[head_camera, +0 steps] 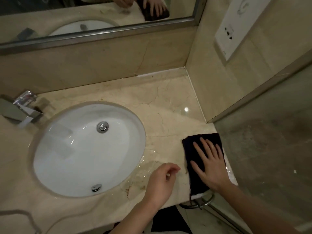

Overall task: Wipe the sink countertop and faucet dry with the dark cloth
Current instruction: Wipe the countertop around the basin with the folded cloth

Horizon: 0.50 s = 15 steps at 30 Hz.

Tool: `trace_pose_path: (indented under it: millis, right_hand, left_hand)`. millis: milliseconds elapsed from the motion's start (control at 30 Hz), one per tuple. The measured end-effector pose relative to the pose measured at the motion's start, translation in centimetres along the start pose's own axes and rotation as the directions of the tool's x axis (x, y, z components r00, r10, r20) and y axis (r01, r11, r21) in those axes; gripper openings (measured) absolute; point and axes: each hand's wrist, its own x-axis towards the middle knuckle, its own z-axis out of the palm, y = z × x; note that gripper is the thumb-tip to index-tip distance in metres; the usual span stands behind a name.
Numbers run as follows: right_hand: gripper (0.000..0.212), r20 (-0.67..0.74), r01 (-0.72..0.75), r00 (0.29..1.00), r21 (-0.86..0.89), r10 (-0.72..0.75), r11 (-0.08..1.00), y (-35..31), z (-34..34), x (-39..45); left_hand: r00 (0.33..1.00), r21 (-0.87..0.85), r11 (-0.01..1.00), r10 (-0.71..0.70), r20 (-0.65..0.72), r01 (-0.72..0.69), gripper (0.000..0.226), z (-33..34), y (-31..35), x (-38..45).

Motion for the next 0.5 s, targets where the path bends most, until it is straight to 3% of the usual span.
trace_pose_path:
  millis: [100,200,333,500]
  right_hand:
    - [0.070,-0.040,-0.160,0.987,-0.026,0.158,0.987,-1.5,0.2,2.4]
    - [0.067,-0.093,-0.237,0.968,-0.009,0.235,0.972,-5.9,1.5,3.7]
    - [0.059,-0.130,-0.117,0.984,0.032,0.120,0.993,-14.4,3.6,4.1]
    - [0.041,-0.095,0.066,0.994,0.060,-0.060,0.996,-21.4,4.7,5.3]
  left_hand:
    - [0.999,-0.006,0.999,-0.041,-0.012,0.040,0.028,-1.2,-1.2,-2.0]
    - [0.986,-0.044,0.993,-0.117,-0.121,0.112,0.029,-2.6,-2.6,-3.2]
    - [0.938,-0.096,0.977,-0.209,-0.276,0.190,0.032,-4.4,-4.6,-3.3]
    - [0.908,0.009,0.984,-0.160,-0.386,0.177,0.035,-6.4,-5.5,-2.8]
